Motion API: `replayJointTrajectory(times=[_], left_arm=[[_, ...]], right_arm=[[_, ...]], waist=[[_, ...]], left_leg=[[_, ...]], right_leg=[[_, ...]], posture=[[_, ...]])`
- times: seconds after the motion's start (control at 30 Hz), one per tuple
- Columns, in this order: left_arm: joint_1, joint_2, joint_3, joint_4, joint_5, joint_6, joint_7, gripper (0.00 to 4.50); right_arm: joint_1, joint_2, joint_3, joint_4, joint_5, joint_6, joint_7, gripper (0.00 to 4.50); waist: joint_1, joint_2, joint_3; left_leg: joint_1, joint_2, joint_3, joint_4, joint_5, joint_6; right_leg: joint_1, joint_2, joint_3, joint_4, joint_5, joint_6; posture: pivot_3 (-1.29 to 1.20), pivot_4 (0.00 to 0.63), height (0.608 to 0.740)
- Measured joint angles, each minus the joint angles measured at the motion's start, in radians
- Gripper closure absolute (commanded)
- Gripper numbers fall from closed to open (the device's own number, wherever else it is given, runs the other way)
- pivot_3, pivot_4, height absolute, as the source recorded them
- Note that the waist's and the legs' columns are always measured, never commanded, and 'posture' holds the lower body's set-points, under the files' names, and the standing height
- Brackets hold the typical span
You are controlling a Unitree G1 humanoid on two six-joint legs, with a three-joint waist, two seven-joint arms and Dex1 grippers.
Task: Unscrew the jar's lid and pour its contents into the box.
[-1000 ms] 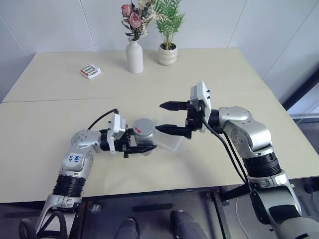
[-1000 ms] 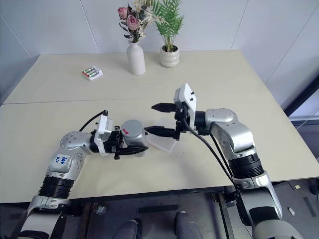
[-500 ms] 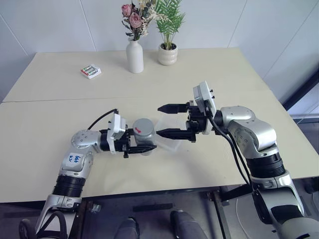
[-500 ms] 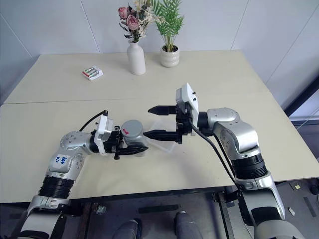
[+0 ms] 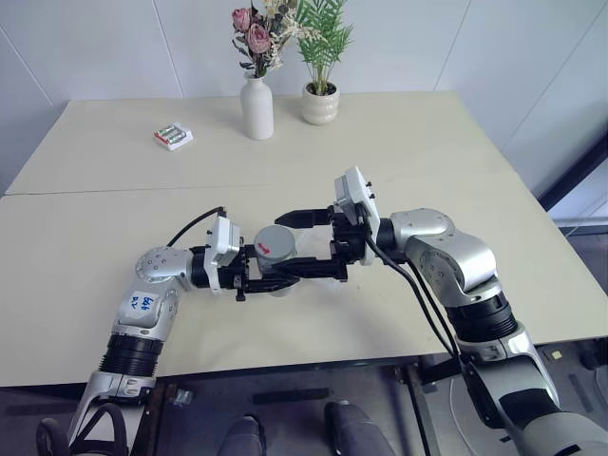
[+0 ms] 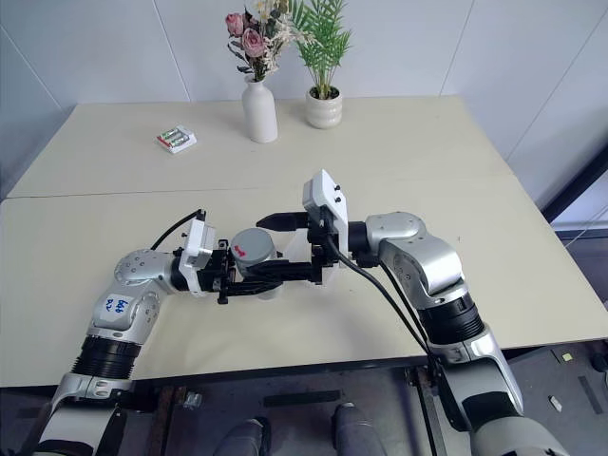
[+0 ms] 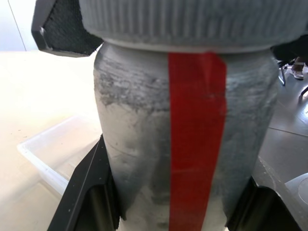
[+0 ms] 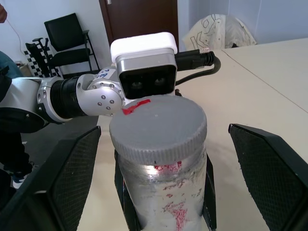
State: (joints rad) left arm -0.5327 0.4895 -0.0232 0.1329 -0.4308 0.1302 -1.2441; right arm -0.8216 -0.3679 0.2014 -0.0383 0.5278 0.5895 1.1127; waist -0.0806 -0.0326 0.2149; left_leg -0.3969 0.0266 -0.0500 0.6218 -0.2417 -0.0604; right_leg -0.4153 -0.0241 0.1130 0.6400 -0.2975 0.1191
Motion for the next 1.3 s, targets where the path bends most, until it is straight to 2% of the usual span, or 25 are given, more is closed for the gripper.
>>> replayJointTrajectory(times=[0.9, 1.1, 1.3], left_arm=[[0.001, -0.002, 0.000, -0.003, 0.000, 0.006, 0.007, 2.37], [0.004, -0.002, 0.000, -0.008, -0.002, 0.020, 0.008, 2.37], [0.004, -0.001, 0.003, -0.008, -0.004, 0.022, 0.008, 2.37]], right_arm=[[-0.027, 0.048, 0.027, 0.016, -0.031, -0.002, -0.006, 0.02], [-0.027, 0.055, 0.028, 0.028, -0.038, -0.007, -0.006, 1.87], [-0.027, 0.064, 0.028, 0.028, -0.042, -0.014, -0.006, 1.87]], waist=[[0.000, 0.000, 0.000], [0.000, 0.000, 0.000], [0.000, 0.000, 0.000]], left_leg=[[0.000, 0.000, 0.000, 0.000, 0.000, 0.000], [0.000, 0.000, 0.000, 0.000, 0.000, 0.000], [0.000, 0.000, 0.000, 0.000, 0.000, 0.000]], right_leg=[[0.000, 0.000, 0.000, 0.000, 0.000, 0.000], [0.000, 0.000, 0.000, 0.000, 0.000, 0.000], [0.000, 0.000, 0.000, 0.000, 0.000, 0.000]], posture=[[0.00, 0.150, 0.740], [0.00, 0.150, 0.740], [0.00, 0.150, 0.740]])
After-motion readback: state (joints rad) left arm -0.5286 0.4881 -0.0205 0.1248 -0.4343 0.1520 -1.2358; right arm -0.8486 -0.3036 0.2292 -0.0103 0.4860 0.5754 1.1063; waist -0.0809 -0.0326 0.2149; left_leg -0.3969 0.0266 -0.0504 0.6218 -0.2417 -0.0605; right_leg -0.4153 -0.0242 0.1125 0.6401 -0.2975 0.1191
